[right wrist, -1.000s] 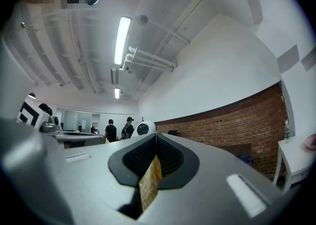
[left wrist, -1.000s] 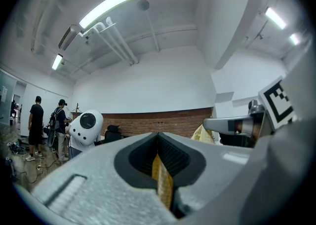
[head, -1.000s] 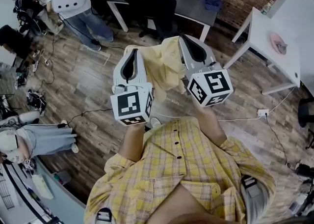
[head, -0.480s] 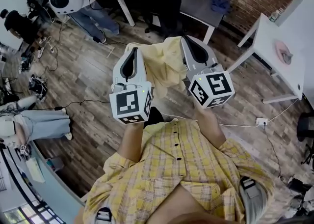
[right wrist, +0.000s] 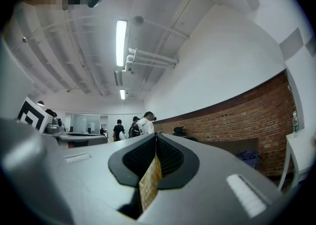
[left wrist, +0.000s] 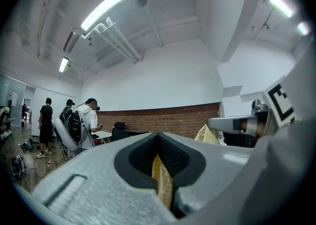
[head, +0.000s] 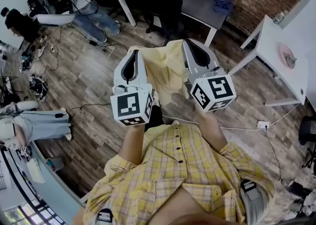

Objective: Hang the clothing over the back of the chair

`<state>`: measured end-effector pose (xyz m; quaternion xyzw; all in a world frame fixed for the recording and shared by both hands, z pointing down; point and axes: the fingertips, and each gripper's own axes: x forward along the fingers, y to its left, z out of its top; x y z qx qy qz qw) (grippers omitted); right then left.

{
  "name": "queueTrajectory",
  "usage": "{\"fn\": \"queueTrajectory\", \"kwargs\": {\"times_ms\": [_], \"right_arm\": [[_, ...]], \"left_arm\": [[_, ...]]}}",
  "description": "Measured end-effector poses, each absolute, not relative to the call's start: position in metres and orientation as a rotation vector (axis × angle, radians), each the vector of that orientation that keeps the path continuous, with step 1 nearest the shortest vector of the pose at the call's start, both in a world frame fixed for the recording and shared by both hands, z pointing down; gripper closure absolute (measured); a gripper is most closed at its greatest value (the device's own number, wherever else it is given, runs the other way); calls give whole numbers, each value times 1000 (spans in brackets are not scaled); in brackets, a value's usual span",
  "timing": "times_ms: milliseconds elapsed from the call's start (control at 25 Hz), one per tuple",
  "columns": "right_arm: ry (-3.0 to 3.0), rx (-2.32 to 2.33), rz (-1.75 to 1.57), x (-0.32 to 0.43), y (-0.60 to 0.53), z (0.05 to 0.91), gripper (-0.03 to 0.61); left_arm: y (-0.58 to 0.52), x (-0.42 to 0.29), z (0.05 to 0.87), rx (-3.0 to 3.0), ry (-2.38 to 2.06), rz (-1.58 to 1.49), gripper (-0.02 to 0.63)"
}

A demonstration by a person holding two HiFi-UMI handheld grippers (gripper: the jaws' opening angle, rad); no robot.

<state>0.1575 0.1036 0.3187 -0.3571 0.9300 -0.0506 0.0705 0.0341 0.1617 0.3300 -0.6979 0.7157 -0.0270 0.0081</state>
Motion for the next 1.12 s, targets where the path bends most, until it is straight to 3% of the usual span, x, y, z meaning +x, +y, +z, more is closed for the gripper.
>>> {"fn": "queueTrajectory", "kwargs": {"times_ms": [1120], "right_arm": [[2786, -1152, -95, 47, -72, 309, 568]], "left_arm": [[-27, -78, 321, -2249, 2151, -14, 607]]}}
